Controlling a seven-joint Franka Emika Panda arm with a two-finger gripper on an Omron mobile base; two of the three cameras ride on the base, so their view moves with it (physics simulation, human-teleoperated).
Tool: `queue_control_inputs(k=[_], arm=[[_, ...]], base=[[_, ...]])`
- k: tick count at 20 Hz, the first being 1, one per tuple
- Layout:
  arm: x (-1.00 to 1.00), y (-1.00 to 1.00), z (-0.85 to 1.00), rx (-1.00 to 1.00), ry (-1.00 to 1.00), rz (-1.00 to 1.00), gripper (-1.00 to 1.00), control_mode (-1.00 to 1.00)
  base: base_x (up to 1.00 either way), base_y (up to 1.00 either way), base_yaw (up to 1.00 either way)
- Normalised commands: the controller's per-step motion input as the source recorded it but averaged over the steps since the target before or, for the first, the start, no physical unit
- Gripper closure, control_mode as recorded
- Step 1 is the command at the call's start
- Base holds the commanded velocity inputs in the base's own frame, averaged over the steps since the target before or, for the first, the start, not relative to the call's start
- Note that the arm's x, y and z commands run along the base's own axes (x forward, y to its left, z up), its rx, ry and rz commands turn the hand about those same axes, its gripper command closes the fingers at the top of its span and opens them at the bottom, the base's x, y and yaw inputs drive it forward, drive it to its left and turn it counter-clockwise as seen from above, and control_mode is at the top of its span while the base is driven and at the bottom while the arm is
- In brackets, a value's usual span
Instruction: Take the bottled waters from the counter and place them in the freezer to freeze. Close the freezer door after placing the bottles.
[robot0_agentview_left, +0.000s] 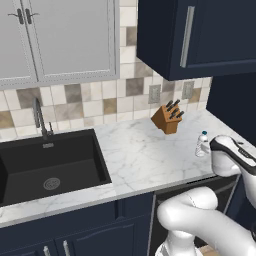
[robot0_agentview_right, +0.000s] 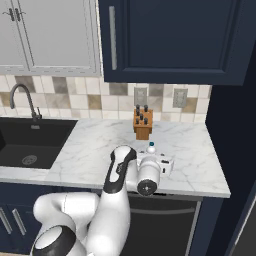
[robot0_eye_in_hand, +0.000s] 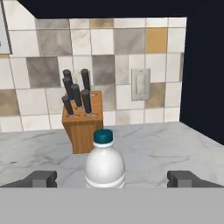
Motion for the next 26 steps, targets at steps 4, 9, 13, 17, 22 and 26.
queue_control_inputs(k=[4,9,13,17,22,26], arm=[[0.06,0.0,-0.16,-0.06,0.0,0.0,-1.0,-1.0],[0.0,0.0,-0.08,-0.07,0.0,0.02,-1.0,-1.0],[0.01,-0.02,-0.01,-0.04,0.0,0.04,-1.0,-1.0],[0.08,-0.03,0.0,-0.05,0.04,0.04,-1.0,-1.0],[0.22,-0.05,-0.01,-0.06,0.12,0.02,-1.0,-1.0],[0.23,0.0,-0.15,-0.08,0.08,0.06,-1.0,-1.0]], base=[[0.0,0.0,0.0],[0.0,0.0,0.0],[0.0,0.0,0.0],[0.0,0.0,0.0],[0.0,0.0,0.0],[0.0,0.0,0.0]])
